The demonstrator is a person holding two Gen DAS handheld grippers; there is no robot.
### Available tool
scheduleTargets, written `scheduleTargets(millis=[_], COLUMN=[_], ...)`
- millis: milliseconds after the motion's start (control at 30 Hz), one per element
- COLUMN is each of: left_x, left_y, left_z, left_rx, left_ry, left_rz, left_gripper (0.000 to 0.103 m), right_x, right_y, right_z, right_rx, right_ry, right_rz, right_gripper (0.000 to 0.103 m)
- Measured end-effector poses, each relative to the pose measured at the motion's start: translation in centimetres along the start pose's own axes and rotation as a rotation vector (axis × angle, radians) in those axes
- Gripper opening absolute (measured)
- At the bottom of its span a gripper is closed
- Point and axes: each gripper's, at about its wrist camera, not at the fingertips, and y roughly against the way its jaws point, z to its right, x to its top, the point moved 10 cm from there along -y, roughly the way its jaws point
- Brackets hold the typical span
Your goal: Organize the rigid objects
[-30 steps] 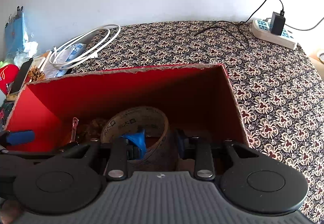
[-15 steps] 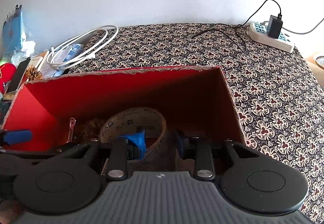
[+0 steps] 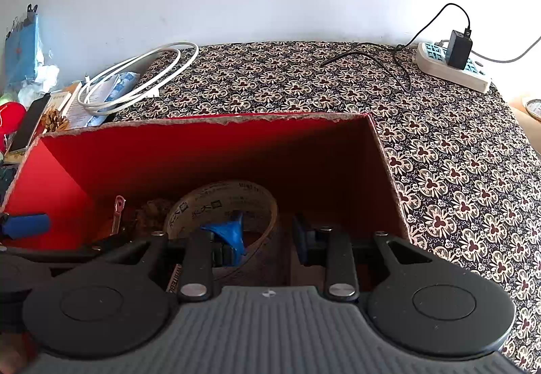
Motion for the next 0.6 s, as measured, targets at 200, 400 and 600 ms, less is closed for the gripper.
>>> scheduleTargets(millis=[200,400,600], left_x=[-0.01,0.05,0.0], left_y=[0.01,0.02,0.07], left_z=[-0.07,-0.01,0.01], left_rx=[-0.002,-0.003,-0.003], left_ry=[0.001,0.003,0.004], left_rz=[0.003,0.004,0.005], left_gripper=[0.083,0.083,0.083], right_x=[-0.06,-0.08,-0.07], right_y=[-0.02,-0.09,-0.09], right_z=[-0.05,-0.08,-0.1], right_rx=[-0.002,0.0,0.003], right_ry=[-0.006,-0.006,-0.007], right_rz=[-0.003,-0.006,-0.004], right_gripper=[0.014,0.014,0.014])
